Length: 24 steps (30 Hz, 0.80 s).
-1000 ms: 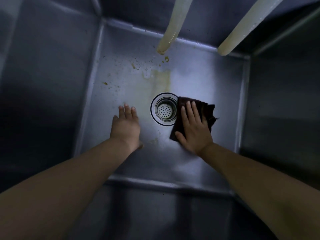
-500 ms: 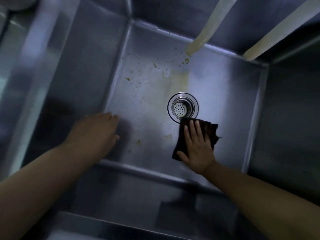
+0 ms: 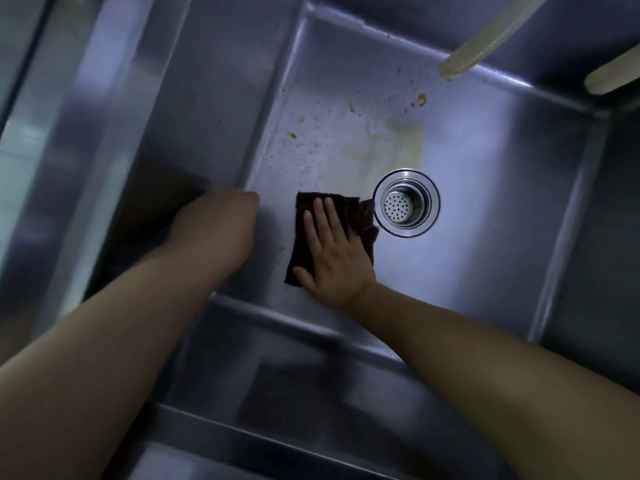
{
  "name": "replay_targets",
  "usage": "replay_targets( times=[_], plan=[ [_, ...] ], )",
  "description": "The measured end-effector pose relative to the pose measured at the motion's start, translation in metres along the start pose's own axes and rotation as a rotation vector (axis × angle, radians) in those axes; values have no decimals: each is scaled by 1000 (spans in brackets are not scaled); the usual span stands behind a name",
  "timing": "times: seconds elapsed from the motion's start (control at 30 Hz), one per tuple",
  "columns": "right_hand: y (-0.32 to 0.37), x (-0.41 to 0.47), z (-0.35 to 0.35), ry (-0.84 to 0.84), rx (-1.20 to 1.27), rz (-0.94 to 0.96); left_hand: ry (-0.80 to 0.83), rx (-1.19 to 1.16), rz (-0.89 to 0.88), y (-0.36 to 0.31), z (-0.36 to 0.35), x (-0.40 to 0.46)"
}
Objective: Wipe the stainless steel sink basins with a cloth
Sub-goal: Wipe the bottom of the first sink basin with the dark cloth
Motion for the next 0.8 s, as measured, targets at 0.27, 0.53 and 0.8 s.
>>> replay_targets(
  times=[0.27, 0.53, 0.8],
  plan=[
    [-24, -69, -5, 64, -64, 267, 32, -89, -31, -7, -4, -2],
    [-82, -151, -9, 73, -93, 298, -148, -15, -180, -18, 13, -7],
    [-40, -59, 6, 1, -16, 103, -199, -9, -151, -15, 7, 1]
  ],
)
Point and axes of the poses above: each hand's wrist, its own x-axis towards the middle knuckle, its own z-axis out of the back of the hand, y = z × x, the point moved 2 cm from there along x, towards the middle knuckle, and after that the axes turned 3 degrees about z, right-handed, at the moved point
